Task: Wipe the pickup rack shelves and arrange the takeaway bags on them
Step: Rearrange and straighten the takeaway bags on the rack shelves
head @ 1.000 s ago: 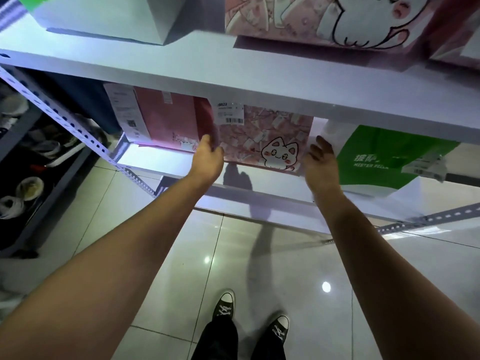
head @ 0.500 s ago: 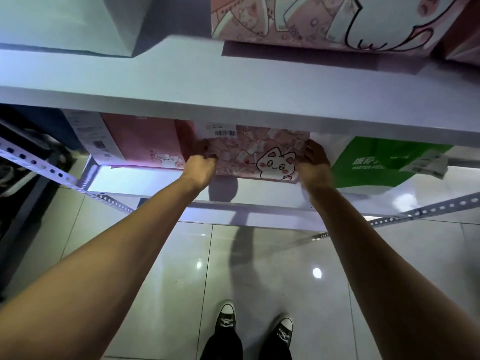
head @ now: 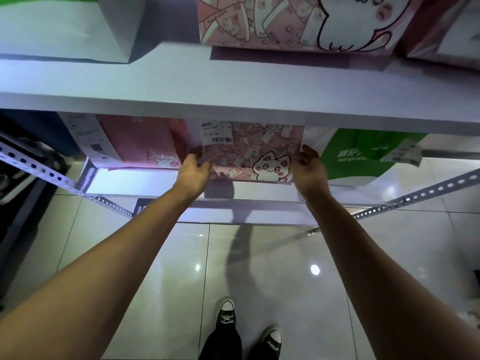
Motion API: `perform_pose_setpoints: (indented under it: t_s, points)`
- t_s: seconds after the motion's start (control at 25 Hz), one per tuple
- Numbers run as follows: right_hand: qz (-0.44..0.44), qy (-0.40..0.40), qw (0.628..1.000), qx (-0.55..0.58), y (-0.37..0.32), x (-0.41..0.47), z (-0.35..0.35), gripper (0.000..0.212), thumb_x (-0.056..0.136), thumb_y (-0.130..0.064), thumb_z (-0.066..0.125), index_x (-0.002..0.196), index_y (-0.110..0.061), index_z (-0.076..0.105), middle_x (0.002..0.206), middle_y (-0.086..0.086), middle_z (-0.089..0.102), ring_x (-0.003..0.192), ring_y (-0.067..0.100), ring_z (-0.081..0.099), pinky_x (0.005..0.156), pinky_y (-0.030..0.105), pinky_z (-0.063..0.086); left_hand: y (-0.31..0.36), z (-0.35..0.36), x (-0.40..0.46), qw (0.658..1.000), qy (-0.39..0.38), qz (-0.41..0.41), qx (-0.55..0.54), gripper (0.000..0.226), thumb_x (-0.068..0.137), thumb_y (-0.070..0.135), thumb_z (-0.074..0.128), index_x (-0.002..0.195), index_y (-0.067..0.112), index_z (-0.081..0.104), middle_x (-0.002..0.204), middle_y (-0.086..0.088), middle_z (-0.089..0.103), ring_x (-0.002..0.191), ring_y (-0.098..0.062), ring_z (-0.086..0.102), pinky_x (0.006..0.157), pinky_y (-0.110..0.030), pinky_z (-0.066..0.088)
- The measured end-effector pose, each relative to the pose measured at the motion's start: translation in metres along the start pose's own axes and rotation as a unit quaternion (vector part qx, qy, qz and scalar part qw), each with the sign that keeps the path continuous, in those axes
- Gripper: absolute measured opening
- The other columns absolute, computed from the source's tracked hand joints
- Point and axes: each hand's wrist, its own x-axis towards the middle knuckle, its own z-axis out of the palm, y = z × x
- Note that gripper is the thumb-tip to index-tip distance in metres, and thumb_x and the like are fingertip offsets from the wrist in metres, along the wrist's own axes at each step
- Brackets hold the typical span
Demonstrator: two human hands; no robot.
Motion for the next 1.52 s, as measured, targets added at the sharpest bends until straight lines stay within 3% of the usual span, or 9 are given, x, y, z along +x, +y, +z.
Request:
perform_pose_setpoints:
  t_s: [0.28,0.36,0.44,0.6,0.72,0.92,1.08,1.28,1.52]
  points:
    - [-0.085,-0.030,0.993,-0.082,-0.023,-0.067,-0.029,0.032,0.097,0.006,0.051,0.128,0.002,0.057,0.127,0.019,0.065,0.113,0.027,0.064,0.092,0.014,0.050,0.019,-0.002,-0.067,0.997,-0.009,0.070,-0.008,0.044,0.098,0.014,0.049,0.142,0.017,0.048,0.143,-0.003,0.054,0.125,-0.017,0.052,0.105,-0.030,0.037]
    - [-0.082,-0.037,0.995,-0.038,-0.039,-0.088,-0.041,0.034,0.099,0.001,0.054,0.133,0.000,0.056,0.129,0.016,0.065,0.116,0.023,0.065,0.100,0.025,0.053,0.036,-0.002,-0.090,0.996,-0.004,0.085,-0.011,0.039,0.099,0.014,0.049,0.138,0.017,0.051,0.141,-0.003,0.056,0.118,-0.014,0.052,0.099,-0.027,0.037]
    - [-0.097,-0.040,0.993,-0.056,-0.058,-0.112,-0.055,0.034,0.099,-0.001,0.056,0.133,-0.004,0.059,0.126,0.010,0.067,0.113,0.021,0.066,0.103,0.035,0.053,0.059,-0.005,-0.115,0.993,-0.007,0.114,-0.023,0.033,0.100,0.012,0.049,0.131,0.017,0.057,0.134,-0.001,0.061,0.113,-0.012,0.056,0.096,-0.027,0.040]
    - [-0.156,-0.073,0.984,-0.049,-0.109,-0.144,-0.074,0.027,0.097,-0.004,0.059,0.119,-0.017,0.068,0.109,-0.007,0.073,0.099,0.000,0.069,0.095,0.019,0.054,0.105,-0.014,-0.160,0.979,-0.022,0.202,-0.013,0.025,0.099,0.013,0.051,0.107,0.026,0.071,0.107,0.019,0.069,0.087,0.008,0.062,0.078,-0.017,0.049]
    - [-0.226,-0.029,0.974,-0.012,-0.155,-0.144,-0.078,0.030,0.098,-0.005,0.059,0.123,-0.020,0.064,0.115,-0.006,0.070,0.106,0.003,0.066,0.092,0.020,0.054,0.141,-0.031,-0.175,0.965,0.011,0.257,-0.041,0.025,0.097,0.012,0.052,0.099,0.027,0.071,0.100,0.018,0.071,0.093,0.001,0.066,0.080,-0.022,0.054]
    - [-0.222,0.014,0.973,-0.063,-0.200,-0.120,-0.073,0.064,0.097,-0.019,0.063,0.154,-0.028,0.034,0.152,-0.002,0.048,0.138,0.016,0.046,0.114,0.035,0.036,0.180,-0.064,-0.157,0.948,0.176,0.250,-0.084,0.041,0.094,0.017,0.056,0.133,0.022,0.045,0.131,-0.001,0.054,0.110,-0.021,0.060,0.095,-0.043,0.052]
    - [-0.189,-0.009,0.975,-0.115,-0.212,-0.102,-0.066,0.073,0.097,-0.028,0.061,0.158,-0.035,0.021,0.161,-0.006,0.036,0.147,0.021,0.035,0.120,0.054,0.029,0.193,-0.077,-0.127,0.969,0.145,0.196,-0.031,0.064,0.098,0.019,0.052,0.154,0.014,0.022,0.160,-0.007,0.029,0.144,-0.027,0.034,0.119,-0.041,0.027]
    - [-0.196,-0.033,0.976,-0.087,-0.213,-0.105,-0.051,0.069,0.094,-0.026,0.066,0.152,-0.037,0.030,0.154,-0.004,0.045,0.140,0.021,0.043,0.111,0.055,0.043,0.195,-0.084,-0.118,0.972,0.108,0.203,-0.042,0.050,0.097,0.016,0.051,0.144,0.022,0.038,0.145,0.001,0.050,0.106,-0.017,0.059,0.092,-0.033,0.046]
    - [-0.187,0.001,0.978,-0.096,-0.212,-0.109,-0.054,0.064,0.096,-0.032,0.063,0.152,-0.029,0.034,0.151,-0.002,0.049,0.138,0.020,0.047,0.115,0.045,0.038,0.194,-0.098,-0.113,0.970,0.128,0.205,-0.039,0.055,0.098,0.018,0.052,0.149,0.018,0.032,0.151,-0.002,0.043,0.123,-0.020,0.050,0.102,-0.034,0.042]
